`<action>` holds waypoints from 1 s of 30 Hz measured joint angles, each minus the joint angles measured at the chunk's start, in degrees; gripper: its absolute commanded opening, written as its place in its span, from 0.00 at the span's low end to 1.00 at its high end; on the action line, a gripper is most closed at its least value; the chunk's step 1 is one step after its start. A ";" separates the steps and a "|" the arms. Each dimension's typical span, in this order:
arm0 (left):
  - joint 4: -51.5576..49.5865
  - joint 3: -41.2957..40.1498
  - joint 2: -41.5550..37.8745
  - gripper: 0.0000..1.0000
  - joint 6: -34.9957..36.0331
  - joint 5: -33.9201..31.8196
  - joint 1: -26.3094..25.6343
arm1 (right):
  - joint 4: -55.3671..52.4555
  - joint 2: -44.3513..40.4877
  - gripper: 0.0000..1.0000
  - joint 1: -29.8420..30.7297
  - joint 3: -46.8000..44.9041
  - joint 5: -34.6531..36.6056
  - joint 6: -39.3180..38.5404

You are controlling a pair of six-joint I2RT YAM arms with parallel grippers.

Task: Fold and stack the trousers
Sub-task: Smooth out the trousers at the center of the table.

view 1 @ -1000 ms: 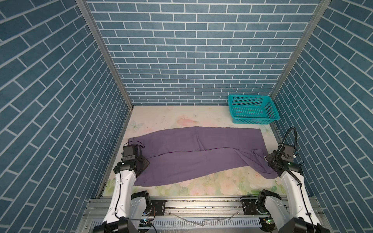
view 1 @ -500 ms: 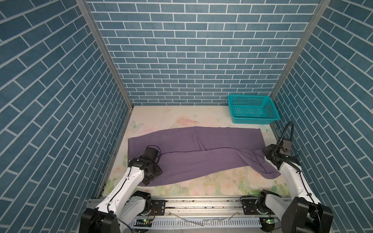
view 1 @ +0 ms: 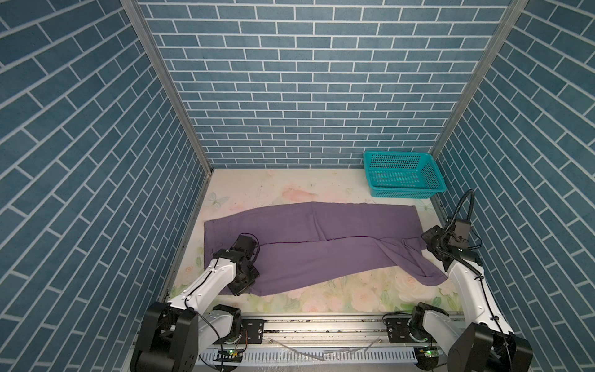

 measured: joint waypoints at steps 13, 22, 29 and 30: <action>-6.93 8.13 -8.33 0.00 12.94 13.55 31.87 | -0.74 5.49 0.07 0.00 2.01 -0.26 -2.91; -9.01 9.46 -5.73 0.00 17.27 17.18 41.40 | -6.67 20.24 0.47 9.55 4.70 -2.10 -9.22; -8.98 9.46 -5.11 0.00 17.79 18.03 42.38 | -7.98 25.22 0.52 15.76 4.92 -2.08 -10.38; -8.96 9.46 -5.42 0.00 17.79 18.01 42.42 | -7.93 25.66 0.45 16.06 4.92 -2.08 -10.56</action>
